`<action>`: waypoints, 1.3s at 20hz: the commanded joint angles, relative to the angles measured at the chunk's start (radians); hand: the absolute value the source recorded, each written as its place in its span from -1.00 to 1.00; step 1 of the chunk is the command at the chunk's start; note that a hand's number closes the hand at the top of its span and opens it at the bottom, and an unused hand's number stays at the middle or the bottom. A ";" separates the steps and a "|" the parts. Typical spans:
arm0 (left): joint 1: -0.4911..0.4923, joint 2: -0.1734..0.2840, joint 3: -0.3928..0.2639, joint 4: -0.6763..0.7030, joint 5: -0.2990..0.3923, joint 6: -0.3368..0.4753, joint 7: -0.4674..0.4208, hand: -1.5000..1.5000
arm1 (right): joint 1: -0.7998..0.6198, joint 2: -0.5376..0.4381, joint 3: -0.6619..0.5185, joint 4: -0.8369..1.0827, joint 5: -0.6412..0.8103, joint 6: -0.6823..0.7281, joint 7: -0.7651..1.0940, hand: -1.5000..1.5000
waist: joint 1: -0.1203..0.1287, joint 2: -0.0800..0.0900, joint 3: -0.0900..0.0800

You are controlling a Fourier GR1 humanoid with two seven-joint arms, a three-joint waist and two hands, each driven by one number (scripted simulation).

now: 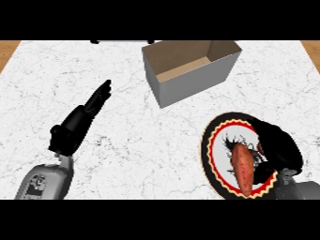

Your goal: Pick the cupcake from the plate and place it in the cardboard box

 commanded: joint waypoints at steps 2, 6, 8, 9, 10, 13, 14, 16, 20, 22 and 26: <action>-0.024 -0.006 0.000 0.007 0.000 -0.017 0.014 0.00 | -0.062 0.059 0.029 0.202 0.071 -0.102 -0.023 1.00 | 0.006 0.008 0.009; 0.009 -0.029 -0.008 0.007 -0.014 -0.005 -0.005 0.00 | -0.055 0.015 0.004 0.109 0.066 -0.061 -0.046 1.00 | 0.001 0.006 0.009; 0.029 -0.045 -0.025 0.040 -0.059 0.031 -0.062 0.00 | -0.012 0.001 0.015 0.073 0.084 -0.094 -0.068 1.00 | -0.001 0.006 0.009; -0.007 -0.013 0.017 0.024 -0.008 -0.015 -0.009 0.00 | -0.019 -0.002 0.002 0.118 0.087 -0.148 -0.102 1.00 | 0.000 0.006 0.009; 0.072 -0.052 -0.041 -0.006 -0.062 0.033 -0.056 0.00 | 0.012 -0.005 0.016 0.070 0.102 -0.154 -0.094 1.00 | 0.000 0.005 0.009; -0.013 -0.066 -0.036 0.010 -0.053 0.030 0.018 0.00 | -0.040 0.020 0.064 0.070 0.129 -0.181 -0.131 1.00 | 0.001 0.006 0.009; 0.063 -0.038 -0.029 0.013 -0.047 0.012 -0.065 0.00 | -0.087 0.024 0.111 0.075 0.120 -0.141 -0.187 1.00 | 0.015 0.008 0.009; 0.014 -0.023 -0.026 0.015 -0.047 -0.004 -0.032 0.00 | -0.110 0.045 0.196 0.042 0.086 -0.130 -0.323 1.00 | 0.028 0.010 0.010; 0.028 -0.027 -0.020 0.020 -0.053 0.011 -0.050 0.00 | -0.155 0.093 0.321 -0.050 0.084 -0.088 -0.425 1.00 | 0.014 0.005 0.009; 0.016 -0.010 0.010 0.001 -0.014 -0.020 -0.027 0.00 | -0.164 0.098 0.316 -0.057 0.110 -0.147 -0.429 1.00 | 0.005 0.005 0.009; 0.015 -0.030 0.010 0.001 -0.028 0.008 -0.013 0.00 | -0.120 0.089 0.288 -0.297 0.043 -0.062 -0.415 1.00 | -0.009 0.002 0.009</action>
